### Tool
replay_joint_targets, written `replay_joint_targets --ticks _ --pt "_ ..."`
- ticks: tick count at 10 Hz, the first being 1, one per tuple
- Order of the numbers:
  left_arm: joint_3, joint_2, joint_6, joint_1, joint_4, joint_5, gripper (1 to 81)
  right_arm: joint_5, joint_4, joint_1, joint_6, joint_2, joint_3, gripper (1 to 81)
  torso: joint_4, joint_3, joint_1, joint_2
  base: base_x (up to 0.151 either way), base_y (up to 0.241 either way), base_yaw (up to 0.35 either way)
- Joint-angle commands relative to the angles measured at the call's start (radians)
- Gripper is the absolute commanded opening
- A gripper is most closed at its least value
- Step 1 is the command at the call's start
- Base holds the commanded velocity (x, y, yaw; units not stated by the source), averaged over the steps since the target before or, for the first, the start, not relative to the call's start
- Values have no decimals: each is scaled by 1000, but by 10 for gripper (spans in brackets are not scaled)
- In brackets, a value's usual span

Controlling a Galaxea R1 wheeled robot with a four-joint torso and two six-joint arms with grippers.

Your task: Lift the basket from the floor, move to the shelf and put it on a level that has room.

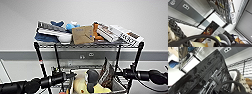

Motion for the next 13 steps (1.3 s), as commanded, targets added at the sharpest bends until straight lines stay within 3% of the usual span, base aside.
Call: replay_joint_targets --ticks 1,4,9,10,13 --pt "5 9 25 -195 13 -64 10 162 38 232 -6 40 -3 10 0 0 0 0 0 0 0" --pt "-67 42 27 -218 25 -66 10 140 33 232 -6 91 -87 10 0 0 0 0 0 0 0" --pt "-309 182 29 -243 80 -57 10 146 24 239 -12 207 -287 10 0 -1 0 0 0 0 0" --pt "-353 211 29 -263 76 -8 10 142 24 253 -12 233 -326 10 0 -1 1 0 0 0 0" --pt "-467 282 29 -319 65 52 10 128 26 294 -12 325 -454 10 0 -2 1 1 0 0 0"
